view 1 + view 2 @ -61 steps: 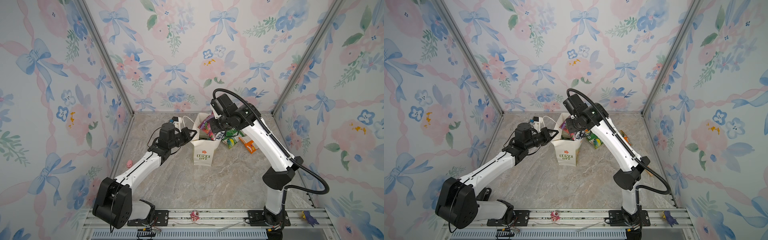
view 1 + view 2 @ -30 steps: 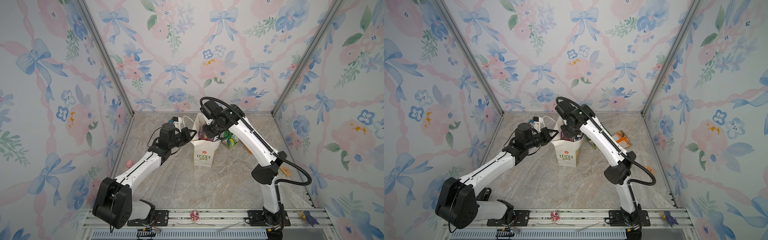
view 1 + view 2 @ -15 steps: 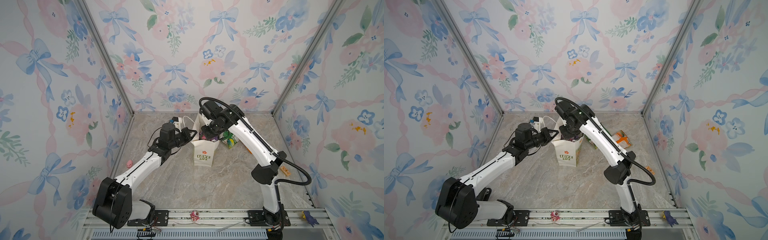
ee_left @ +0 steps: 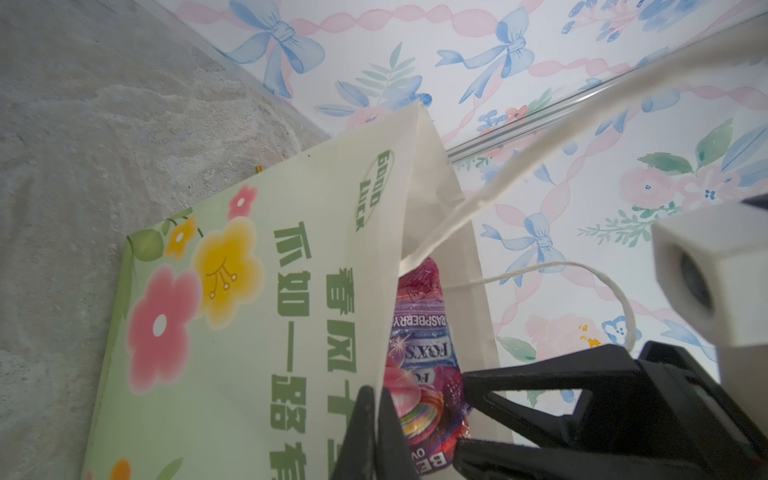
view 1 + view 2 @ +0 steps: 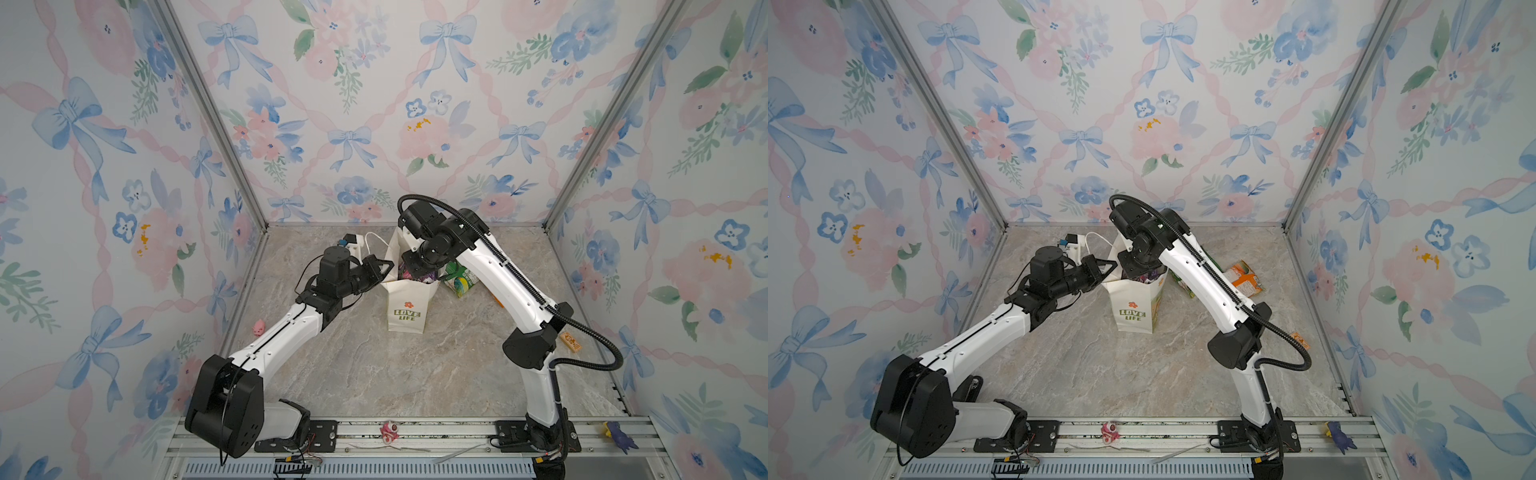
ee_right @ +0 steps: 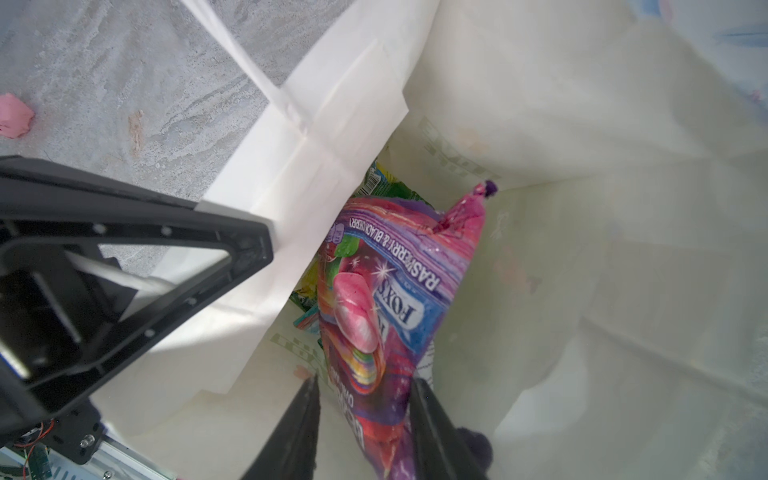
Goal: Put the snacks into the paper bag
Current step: 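Push the purple packet down into the bag and open the right gripper, then raise the right gripper out of the bag and move it over the green packet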
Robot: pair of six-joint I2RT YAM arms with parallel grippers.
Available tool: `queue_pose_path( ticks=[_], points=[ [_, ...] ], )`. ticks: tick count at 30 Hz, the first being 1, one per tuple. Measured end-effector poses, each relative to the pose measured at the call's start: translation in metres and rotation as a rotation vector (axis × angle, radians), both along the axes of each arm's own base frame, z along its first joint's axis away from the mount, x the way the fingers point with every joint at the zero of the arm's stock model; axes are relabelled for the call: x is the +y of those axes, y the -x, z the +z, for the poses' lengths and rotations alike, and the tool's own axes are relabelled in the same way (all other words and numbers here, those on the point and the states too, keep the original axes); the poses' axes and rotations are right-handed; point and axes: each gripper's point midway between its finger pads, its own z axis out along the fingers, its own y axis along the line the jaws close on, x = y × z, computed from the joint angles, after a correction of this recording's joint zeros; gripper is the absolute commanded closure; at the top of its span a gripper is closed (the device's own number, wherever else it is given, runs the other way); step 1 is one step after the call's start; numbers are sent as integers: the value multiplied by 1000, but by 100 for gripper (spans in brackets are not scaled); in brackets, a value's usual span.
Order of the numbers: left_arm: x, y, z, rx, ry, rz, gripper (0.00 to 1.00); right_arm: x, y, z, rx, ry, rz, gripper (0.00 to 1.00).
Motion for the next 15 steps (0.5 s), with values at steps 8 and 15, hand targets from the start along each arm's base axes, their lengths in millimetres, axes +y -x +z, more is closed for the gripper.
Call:
queue_pose_path(
  ticks=[8, 15],
  points=[
    [0, 0, 1, -5, 2, 0, 100, 5, 1, 18, -34, -64, 17, 54],
    [3, 4, 2, -7, 1, 5, 100, 7, 8, 65, -110, -207, 41, 54]
  ],
)
